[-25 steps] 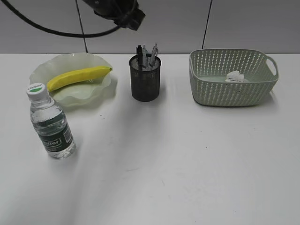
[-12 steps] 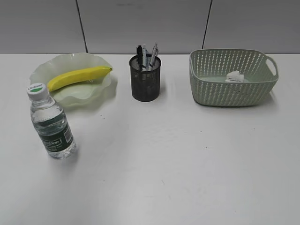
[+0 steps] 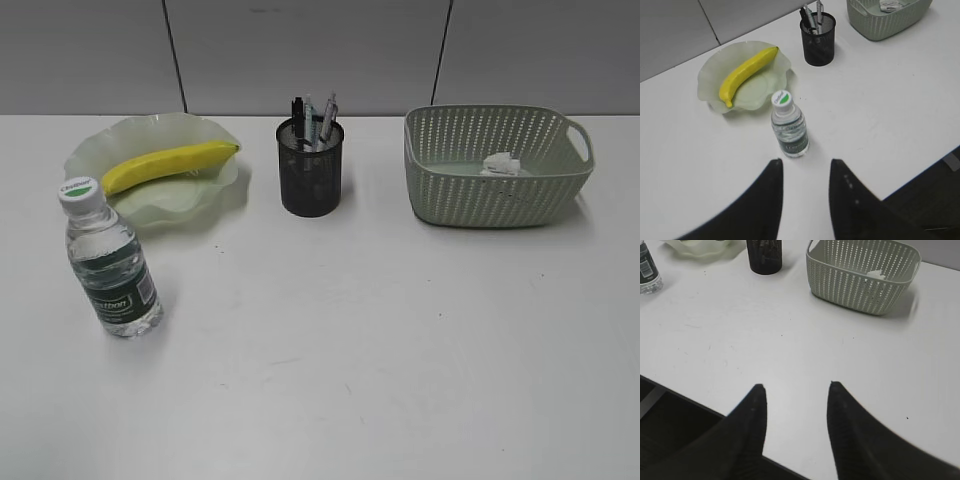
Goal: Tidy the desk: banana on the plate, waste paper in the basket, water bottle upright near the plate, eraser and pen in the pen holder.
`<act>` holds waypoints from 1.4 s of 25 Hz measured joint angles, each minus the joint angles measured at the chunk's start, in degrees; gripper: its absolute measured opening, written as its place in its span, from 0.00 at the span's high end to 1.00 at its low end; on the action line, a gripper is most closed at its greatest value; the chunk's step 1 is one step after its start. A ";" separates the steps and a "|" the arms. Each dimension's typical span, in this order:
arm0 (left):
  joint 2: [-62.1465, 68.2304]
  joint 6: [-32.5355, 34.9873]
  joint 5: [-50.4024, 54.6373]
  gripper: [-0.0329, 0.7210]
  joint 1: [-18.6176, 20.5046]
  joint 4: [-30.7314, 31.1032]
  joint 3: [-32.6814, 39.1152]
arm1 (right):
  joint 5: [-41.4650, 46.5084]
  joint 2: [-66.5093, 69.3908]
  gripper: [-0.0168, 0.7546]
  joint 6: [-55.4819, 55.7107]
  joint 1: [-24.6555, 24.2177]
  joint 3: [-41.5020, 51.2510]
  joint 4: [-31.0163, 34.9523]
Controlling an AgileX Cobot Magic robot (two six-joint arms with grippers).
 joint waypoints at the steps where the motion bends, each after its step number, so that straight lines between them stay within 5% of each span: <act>1: -4.63 0.00 0.00 0.64 0.00 0.00 3.11 | 0.00 0.00 0.55 0.00 0.00 0.00 0.00; 11: -29.18 -0.35 0.73 0.64 0.00 -0.12 24.66 | -0.08 0.00 0.55 0.00 0.00 0.00 -0.11; 35: -28.62 -0.47 -8.17 0.64 0.00 -1.35 27.70 | -0.02 0.00 0.55 0.00 0.00 0.00 -0.11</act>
